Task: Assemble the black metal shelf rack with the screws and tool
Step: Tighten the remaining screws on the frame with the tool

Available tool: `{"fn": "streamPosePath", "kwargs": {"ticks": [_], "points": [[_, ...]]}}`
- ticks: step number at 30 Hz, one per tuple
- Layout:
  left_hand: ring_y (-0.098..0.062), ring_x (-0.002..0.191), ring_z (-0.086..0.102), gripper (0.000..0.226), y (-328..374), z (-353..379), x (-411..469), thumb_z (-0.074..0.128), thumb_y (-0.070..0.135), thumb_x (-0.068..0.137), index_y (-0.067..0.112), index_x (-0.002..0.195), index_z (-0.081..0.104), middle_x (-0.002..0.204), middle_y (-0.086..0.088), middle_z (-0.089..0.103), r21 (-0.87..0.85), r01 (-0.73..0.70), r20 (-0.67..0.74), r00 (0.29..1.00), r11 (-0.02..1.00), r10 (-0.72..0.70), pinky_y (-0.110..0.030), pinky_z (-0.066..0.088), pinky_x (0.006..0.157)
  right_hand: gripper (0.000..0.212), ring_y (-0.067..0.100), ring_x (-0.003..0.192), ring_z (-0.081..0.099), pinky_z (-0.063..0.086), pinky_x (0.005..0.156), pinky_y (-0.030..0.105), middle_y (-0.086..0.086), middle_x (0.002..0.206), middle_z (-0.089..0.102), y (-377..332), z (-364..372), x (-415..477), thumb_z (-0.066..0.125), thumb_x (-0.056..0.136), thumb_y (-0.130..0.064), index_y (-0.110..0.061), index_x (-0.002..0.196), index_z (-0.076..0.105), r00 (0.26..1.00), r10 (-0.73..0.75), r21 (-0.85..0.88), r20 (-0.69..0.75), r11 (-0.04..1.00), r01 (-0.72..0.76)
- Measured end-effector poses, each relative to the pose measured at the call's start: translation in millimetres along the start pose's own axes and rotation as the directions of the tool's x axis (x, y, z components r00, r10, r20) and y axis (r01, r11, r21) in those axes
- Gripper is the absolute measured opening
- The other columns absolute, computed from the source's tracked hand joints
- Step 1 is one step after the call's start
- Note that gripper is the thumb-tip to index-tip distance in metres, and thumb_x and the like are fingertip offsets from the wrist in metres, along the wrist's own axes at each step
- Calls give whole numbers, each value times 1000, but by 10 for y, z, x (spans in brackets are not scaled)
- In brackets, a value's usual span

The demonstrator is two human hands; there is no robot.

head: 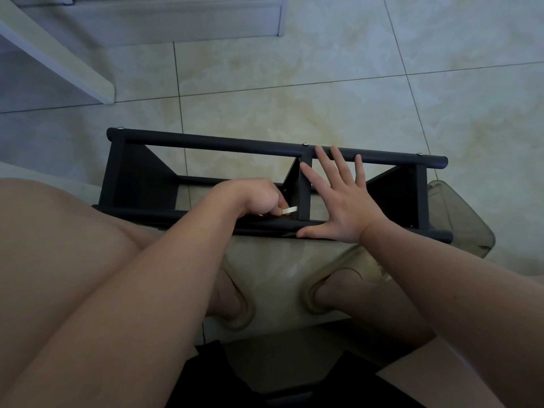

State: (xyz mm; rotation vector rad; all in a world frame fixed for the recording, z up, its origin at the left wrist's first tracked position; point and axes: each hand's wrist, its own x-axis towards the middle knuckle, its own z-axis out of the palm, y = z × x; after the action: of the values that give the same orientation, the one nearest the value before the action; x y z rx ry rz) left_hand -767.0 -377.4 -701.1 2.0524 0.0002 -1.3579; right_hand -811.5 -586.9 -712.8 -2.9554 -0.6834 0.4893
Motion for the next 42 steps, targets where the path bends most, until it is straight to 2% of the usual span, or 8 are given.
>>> {"fn": "streamPosePath", "kwargs": {"ticks": [9, 12, 17, 21, 26, 30, 33, 42], "points": [[-20, 92, 67, 20, 79, -13, -17, 59, 5, 93, 17, 95, 74, 90, 0, 74, 156, 9, -95, 995, 988, 6, -35, 52, 95, 125, 34, 155, -18, -10, 119, 67, 10, 170, -12, -6, -5, -4, 29, 66, -101, -27, 164, 4, 1000, -2, 7, -6, 1000, 2], [-21, 96, 68, 19, 79, -40, -27, 66, 7, 89, 21, 98, 76, 91, -1, 74, 202, -2, -140, 990, 979, 31, -32, 52, 90, 125, 34, 155, -18, -10, 119, 67, 10, 170, -13, -3, 0, -3, 30, 66, -101, -27, 164, 3, 1000, -3, 6, -7, 1000, 3], [-17, 95, 62, 25, 71, -47, 19, 67, 9, 88, 31, 76, 69, 94, 6, 69, 213, -84, -200, 971, 973, 128, -29, 47, 85, 125, 34, 155, -18, -11, 119, 67, 10, 170, -13, 7, 11, -1, 30, 67, -101, -28, 164, 3, 1000, -5, 3, -10, 1000, 5], [-7, 83, 63, 24, 67, -45, 60, 68, 13, 87, 31, 71, 70, 81, 14, 69, -27, -159, -212, 966, 987, 150, -26, 46, 75, 124, 34, 155, -18, -11, 119, 67, 10, 170, -12, 10, 15, 1, 31, 67, -101, -28, 164, 5, 1000, -8, 15, -15, 1000, 8], [-6, 72, 69, 4, 44, 64, 150, 70, 22, 90, 20, 91, 67, 82, 4, 72, -417, -109, -240, 971, 902, 7, -27, 52, 70, 124, 34, 155, -18, -12, 119, 67, 10, 170, -12, 13, 12, -2, 31, 67, -100, -27, 164, 5, 1000, -8, 18, -18, 1000, 8], [1, 58, 66, 7, 19, 115, 176, 73, 22, 88, 21, 87, 66, 76, 5, 72, -436, -99, -335, 940, 894, -59, -22, 49, 62, 125, 33, 155, -17, -11, 120, 66, 9, 170, -12, 6, 20, 0, 31, 66, -101, -28, 164, 5, 1000, -5, 17, -17, 1000, 5], [-3, 65, 67, 8, 26, 140, 187, 71, 23, 89, 24, 83, 65, 81, 3, 73, -466, -93, -376, 921, 880, -102, -22, 46, 61, 125, 34, 156, -17, -11, 120, 67, 10, 170, -11, 7, 21, 0, 31, 65, -101, -28, 164, 5, 1000, -4, 20, -21, 1000, 4], [-8, 73, 68, 9, 66, 123, 186, 65, 26, 95, 20, 92, 71, 75, 8, 75, -637, -51, -255, 955, 769, -148, -25, 49, 67, 124, 35, 156, -15, -10, 120, 67, 10, 170, -10, 12, 20, -1, 31, 66, -100, -27, 164, 6, 1000, -8, 15, -26, 1000, 8]]}}
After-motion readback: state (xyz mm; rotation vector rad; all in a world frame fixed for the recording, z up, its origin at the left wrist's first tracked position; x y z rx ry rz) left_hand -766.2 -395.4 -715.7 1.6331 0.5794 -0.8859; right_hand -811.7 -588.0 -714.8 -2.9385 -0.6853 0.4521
